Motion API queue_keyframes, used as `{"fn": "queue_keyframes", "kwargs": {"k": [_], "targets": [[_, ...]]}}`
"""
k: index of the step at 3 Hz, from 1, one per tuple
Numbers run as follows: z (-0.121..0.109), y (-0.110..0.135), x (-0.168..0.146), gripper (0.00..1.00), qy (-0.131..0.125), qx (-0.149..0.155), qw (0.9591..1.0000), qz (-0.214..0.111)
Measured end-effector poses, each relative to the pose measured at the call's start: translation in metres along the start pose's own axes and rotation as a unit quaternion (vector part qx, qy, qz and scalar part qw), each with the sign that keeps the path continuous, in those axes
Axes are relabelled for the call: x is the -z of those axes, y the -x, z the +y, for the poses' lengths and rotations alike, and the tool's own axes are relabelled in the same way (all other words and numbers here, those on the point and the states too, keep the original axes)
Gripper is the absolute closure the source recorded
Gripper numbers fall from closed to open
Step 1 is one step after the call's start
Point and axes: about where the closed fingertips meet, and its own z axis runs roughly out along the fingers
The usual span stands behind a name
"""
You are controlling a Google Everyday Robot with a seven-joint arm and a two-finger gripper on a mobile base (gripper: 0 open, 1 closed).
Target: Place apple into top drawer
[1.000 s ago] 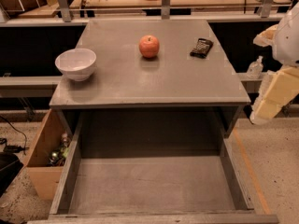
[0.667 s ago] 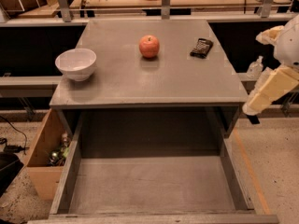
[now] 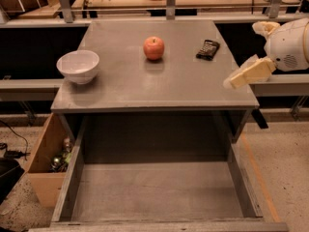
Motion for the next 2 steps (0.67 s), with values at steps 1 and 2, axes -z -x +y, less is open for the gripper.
{"fn": "queue_keyframes", "kwargs": {"k": [1, 2], "targets": [[-0.048, 0.017, -0.026, 0.0, -0.063, -0.022, 0.9936, -0.091], [-0.082, 0.017, -0.03, 0.0, -0.126, -0.068, 0.9832, -0.113]]}}
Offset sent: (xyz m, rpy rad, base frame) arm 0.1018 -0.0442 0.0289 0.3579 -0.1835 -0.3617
